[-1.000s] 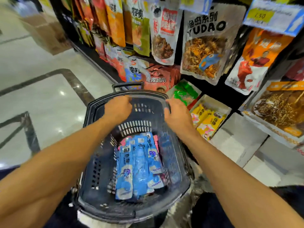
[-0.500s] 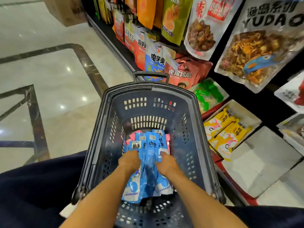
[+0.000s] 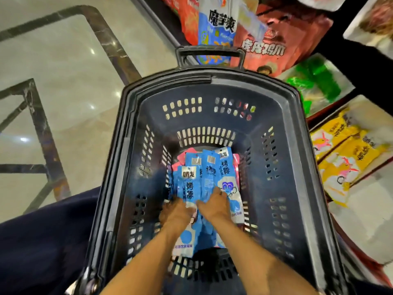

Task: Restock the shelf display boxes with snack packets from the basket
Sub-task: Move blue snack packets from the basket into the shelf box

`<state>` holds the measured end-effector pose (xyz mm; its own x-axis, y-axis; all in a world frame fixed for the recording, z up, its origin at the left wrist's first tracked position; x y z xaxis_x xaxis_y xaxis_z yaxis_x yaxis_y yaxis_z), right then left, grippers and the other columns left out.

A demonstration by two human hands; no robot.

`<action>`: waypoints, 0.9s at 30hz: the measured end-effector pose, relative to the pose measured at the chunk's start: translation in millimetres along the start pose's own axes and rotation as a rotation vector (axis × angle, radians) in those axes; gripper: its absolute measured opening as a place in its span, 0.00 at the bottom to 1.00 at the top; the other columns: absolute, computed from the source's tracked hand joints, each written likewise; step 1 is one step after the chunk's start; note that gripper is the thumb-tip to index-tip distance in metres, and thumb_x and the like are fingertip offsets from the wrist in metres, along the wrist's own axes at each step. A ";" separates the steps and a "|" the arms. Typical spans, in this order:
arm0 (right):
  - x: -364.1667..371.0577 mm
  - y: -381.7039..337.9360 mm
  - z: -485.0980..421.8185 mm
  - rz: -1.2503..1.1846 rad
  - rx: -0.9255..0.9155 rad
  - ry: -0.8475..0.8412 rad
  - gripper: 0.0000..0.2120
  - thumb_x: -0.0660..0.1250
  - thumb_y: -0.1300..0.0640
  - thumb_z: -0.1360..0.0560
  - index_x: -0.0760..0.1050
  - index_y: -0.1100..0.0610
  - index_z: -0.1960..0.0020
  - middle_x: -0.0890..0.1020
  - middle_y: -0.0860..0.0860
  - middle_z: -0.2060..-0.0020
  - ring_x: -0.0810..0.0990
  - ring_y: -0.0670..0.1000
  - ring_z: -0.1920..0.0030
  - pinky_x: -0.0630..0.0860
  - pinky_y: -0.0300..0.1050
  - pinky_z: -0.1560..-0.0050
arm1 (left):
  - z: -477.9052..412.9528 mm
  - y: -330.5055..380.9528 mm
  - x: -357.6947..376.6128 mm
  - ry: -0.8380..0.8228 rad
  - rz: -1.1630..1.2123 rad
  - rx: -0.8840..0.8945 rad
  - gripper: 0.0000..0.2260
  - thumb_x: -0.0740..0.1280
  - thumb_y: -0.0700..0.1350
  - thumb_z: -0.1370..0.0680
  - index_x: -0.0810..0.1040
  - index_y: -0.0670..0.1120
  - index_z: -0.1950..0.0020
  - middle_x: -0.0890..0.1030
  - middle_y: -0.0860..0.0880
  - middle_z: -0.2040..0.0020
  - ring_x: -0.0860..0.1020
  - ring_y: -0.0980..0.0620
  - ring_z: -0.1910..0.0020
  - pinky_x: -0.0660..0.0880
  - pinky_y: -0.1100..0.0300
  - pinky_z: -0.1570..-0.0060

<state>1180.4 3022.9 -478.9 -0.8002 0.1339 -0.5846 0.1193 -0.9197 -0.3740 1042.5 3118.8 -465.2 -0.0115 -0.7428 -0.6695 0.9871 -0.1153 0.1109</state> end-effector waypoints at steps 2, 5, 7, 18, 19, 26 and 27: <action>-4.7 0.9 -0.7 -0.087 0.018 -0.008 0.31 0.71 0.48 0.29 0.65 0.57 0.31 0.73 0.57 0.36 0.73 0.60 0.36 0.75 0.53 0.39 | -0.2 -6.0 -0.2 0.010 0.071 -0.012 0.27 0.69 0.61 0.31 0.74 0.50 0.36 0.80 0.46 0.40 0.78 0.44 0.42 0.78 0.53 0.46; -18.6 8.7 0.0 -0.259 0.071 -0.005 0.26 0.65 0.57 0.26 0.65 0.59 0.29 0.77 0.59 0.38 0.78 0.61 0.42 0.78 0.53 0.44 | 8.2 -10.9 -7.6 0.047 0.165 -0.064 0.23 0.72 0.56 0.34 0.78 0.47 0.42 0.82 0.45 0.44 0.81 0.43 0.48 0.80 0.54 0.51; -29.4 18.1 0.3 -0.291 0.115 -0.002 0.27 0.61 0.58 0.23 0.61 0.59 0.25 0.74 0.60 0.33 0.75 0.61 0.37 0.73 0.49 0.40 | 15.6 -10.4 -19.4 0.099 0.145 -0.076 0.19 0.70 0.52 0.32 0.80 0.46 0.43 0.82 0.44 0.45 0.81 0.41 0.47 0.78 0.55 0.51; -77.4 -11.9 48.9 -0.460 -0.034 -0.056 0.16 0.75 0.58 0.33 0.79 0.58 0.46 0.84 0.54 0.52 0.83 0.55 0.53 0.81 0.47 0.53 | 46.0 15.4 -90.5 0.226 0.518 0.250 0.05 0.64 0.45 0.21 0.72 0.45 0.48 0.79 0.44 0.54 0.78 0.42 0.52 0.73 0.53 0.56; -88.5 -20.5 58.8 -0.497 -0.076 -0.056 0.14 0.75 0.59 0.32 0.80 0.60 0.47 0.84 0.54 0.54 0.82 0.54 0.55 0.80 0.45 0.55 | 56.6 23.7 -102.5 0.248 0.581 0.311 0.04 0.63 0.42 0.21 0.72 0.43 0.48 0.78 0.45 0.56 0.78 0.42 0.54 0.72 0.54 0.59; -189.0 -64.4 142.3 -0.714 -0.372 0.005 0.12 0.76 0.64 0.31 0.81 0.63 0.48 0.83 0.56 0.60 0.79 0.46 0.66 0.80 0.41 0.64 | 144.4 71.0 -174.0 0.172 1.058 0.541 0.02 0.65 0.39 0.20 0.74 0.45 0.48 0.80 0.42 0.56 0.78 0.46 0.63 0.76 0.51 0.61; -206.9 -62.9 157.2 -0.741 -0.399 0.018 0.11 0.75 0.66 0.30 0.79 0.61 0.49 0.82 0.54 0.62 0.77 0.43 0.70 0.76 0.34 0.70 | 160.8 82.3 -180.9 0.140 1.057 0.582 0.05 0.68 0.39 0.22 0.76 0.44 0.47 0.82 0.42 0.55 0.79 0.46 0.62 0.77 0.52 0.60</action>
<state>1246.0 2995.0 -221.2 -0.7442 0.6607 -0.0981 -0.2313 -0.3927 -0.8901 1100.1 3137.6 -216.8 0.8089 -0.5758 -0.1188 0.2795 0.1989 0.9393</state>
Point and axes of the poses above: each hand's wrist, its own z-axis away from the middle knuckle, its own x-axis out of the palm, y = z × x, the point moved 10 cm from there along -z, towards the middle knuckle
